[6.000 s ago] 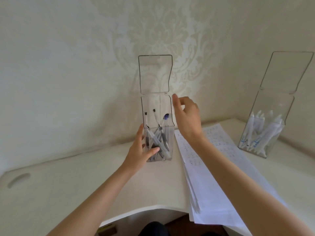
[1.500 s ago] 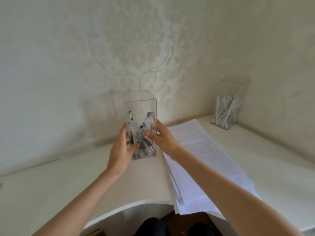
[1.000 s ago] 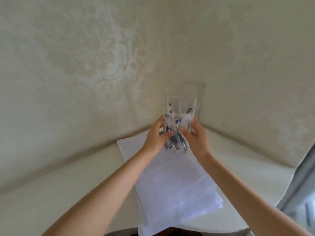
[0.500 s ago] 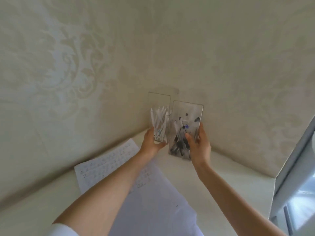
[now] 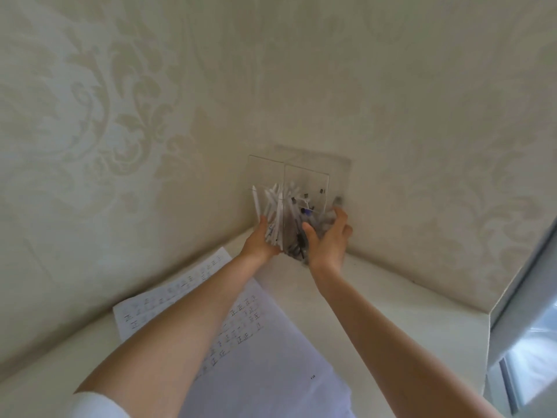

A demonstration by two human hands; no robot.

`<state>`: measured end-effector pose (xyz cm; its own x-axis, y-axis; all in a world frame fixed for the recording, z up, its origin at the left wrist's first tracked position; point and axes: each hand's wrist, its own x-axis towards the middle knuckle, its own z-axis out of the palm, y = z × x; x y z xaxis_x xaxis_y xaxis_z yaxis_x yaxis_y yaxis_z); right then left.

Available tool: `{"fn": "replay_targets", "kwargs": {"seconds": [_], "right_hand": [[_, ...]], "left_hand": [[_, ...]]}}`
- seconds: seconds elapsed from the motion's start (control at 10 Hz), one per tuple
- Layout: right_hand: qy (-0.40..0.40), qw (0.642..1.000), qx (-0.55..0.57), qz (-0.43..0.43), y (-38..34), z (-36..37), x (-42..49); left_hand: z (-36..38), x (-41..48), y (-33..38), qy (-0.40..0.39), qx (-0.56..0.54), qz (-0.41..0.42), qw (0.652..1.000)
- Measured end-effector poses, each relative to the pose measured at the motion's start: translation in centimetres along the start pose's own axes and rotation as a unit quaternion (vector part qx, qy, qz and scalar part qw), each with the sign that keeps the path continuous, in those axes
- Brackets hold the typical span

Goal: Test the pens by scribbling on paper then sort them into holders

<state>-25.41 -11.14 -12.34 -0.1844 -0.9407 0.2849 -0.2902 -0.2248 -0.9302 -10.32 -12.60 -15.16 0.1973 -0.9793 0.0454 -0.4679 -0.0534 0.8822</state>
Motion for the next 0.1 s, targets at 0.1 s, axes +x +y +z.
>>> {"fn": "replay_targets", "kwargs": {"seconds": [0.1], "right_hand": [[-0.015,0.999,-0.004,0.039,-0.4,-1.0,-0.35]], "left_hand": [[-0.87,-1.31,1.34,-0.01,0.012,0.037,0.999]]}}
